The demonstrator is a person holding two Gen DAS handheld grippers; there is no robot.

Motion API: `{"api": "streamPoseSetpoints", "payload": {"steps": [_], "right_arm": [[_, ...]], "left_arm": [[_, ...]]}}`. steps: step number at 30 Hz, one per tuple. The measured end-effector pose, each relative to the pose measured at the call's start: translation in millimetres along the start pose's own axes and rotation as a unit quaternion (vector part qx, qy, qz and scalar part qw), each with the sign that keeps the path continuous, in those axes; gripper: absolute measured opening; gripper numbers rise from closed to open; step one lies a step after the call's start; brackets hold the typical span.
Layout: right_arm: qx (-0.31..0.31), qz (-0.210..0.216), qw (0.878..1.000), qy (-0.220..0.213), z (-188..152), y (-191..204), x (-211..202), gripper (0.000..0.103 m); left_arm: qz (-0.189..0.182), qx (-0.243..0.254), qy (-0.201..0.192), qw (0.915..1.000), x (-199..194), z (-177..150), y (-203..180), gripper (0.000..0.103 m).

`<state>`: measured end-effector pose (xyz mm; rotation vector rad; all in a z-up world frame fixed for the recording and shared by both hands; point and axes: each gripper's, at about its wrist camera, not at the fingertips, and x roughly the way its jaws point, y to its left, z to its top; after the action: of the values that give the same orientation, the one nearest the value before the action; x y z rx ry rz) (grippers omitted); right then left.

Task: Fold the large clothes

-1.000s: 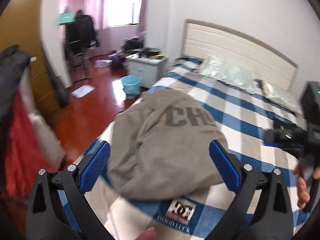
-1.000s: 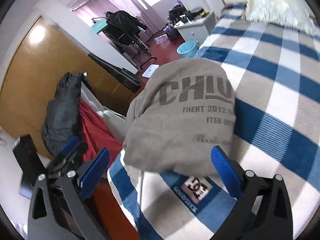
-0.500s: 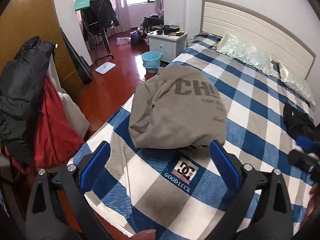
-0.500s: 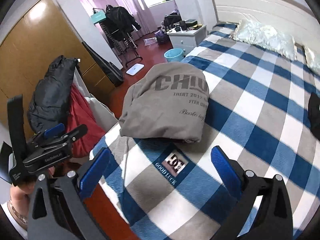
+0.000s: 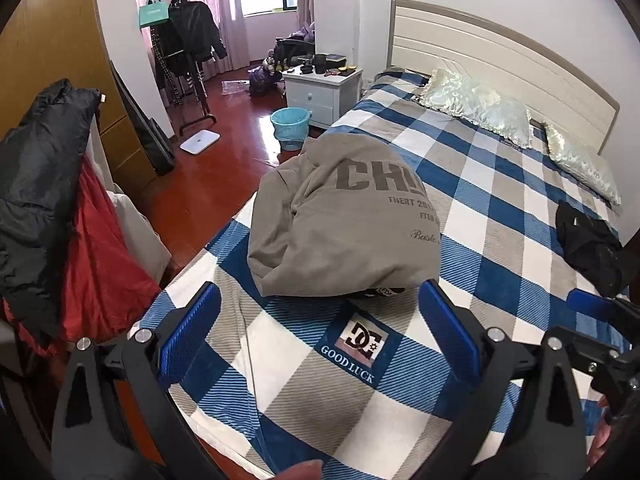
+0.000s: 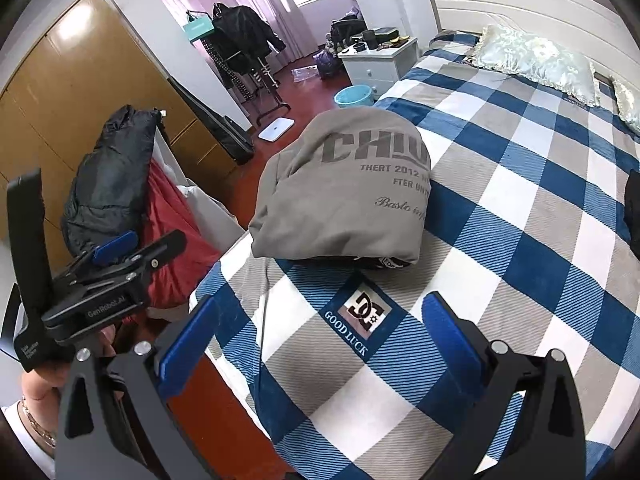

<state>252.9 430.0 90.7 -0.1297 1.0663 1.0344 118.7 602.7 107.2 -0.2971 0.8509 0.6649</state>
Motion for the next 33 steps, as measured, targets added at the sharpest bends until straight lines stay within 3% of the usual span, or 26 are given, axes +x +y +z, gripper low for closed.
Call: {"api": "streamPoseSetpoints", "payload": {"steps": [33], "right_arm": [[0.0,-0.01,1.0,-0.008,14,9,6,0.099]], "left_arm": [[-0.026,0.0,0.001,0.9997,15,14,5,0.097]]}}
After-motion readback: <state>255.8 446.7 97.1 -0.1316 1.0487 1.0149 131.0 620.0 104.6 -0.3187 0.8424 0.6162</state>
